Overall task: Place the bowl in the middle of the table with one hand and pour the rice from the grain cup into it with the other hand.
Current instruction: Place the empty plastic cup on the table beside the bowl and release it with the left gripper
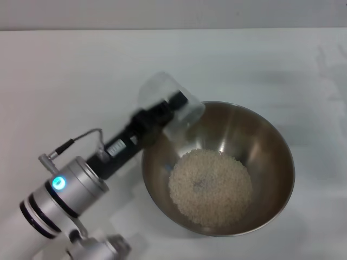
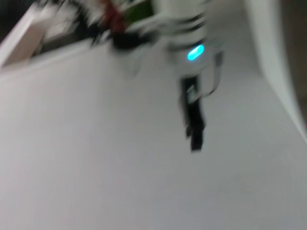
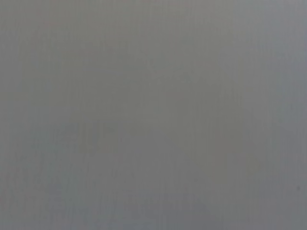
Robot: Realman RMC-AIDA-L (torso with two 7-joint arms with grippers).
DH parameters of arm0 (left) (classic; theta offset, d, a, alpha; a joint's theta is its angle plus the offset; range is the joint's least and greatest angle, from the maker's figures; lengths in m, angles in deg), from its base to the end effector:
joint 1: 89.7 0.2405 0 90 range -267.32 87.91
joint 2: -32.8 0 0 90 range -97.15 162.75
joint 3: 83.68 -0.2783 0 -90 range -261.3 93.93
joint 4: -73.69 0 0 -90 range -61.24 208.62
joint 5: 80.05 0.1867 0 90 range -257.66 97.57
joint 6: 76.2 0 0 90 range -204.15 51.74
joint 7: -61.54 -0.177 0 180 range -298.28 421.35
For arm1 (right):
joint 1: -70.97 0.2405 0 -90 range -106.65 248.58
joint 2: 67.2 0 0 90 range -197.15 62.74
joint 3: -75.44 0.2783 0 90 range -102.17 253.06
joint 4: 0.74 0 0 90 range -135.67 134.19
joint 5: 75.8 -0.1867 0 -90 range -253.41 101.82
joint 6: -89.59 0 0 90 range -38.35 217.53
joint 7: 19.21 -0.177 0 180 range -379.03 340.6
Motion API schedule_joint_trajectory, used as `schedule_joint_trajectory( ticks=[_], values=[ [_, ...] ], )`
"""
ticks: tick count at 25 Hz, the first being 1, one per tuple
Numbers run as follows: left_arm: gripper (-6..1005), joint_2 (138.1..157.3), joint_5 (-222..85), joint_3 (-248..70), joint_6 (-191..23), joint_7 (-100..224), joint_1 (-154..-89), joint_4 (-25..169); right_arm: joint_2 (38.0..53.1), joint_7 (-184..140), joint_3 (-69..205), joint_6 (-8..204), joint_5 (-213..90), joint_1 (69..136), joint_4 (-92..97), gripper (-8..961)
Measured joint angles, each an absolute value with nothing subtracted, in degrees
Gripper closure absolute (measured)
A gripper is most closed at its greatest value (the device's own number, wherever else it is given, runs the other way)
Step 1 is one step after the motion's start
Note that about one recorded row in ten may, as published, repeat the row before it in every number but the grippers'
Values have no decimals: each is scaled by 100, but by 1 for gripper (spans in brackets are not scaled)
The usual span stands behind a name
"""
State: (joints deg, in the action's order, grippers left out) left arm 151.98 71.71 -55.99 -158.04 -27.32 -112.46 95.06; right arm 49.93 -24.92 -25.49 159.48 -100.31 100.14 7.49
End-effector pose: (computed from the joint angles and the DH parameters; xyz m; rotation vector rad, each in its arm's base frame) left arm -0.1988 0.2744 -0.1011 -1.3797 1.4064 -0.1125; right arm 0.3079 0.3950 0.0408 -1.4820 0.3465 0.7128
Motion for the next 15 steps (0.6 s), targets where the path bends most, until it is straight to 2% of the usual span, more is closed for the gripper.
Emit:
schedule_joint_trajectory(
  ticks=[4, 15],
  values=[
    [934, 15198, 6878, -5119, -15806, -407, -11085, 9577, 5025, -2506, -2508, 15981, -10031, 10014, 774, 478],
    [930, 15198, 5230, -4858, -15249, 3113, -10959, 9568, 5162, -2546, -2507, 16028, -10055, 9995, 969, 478]
  ],
)
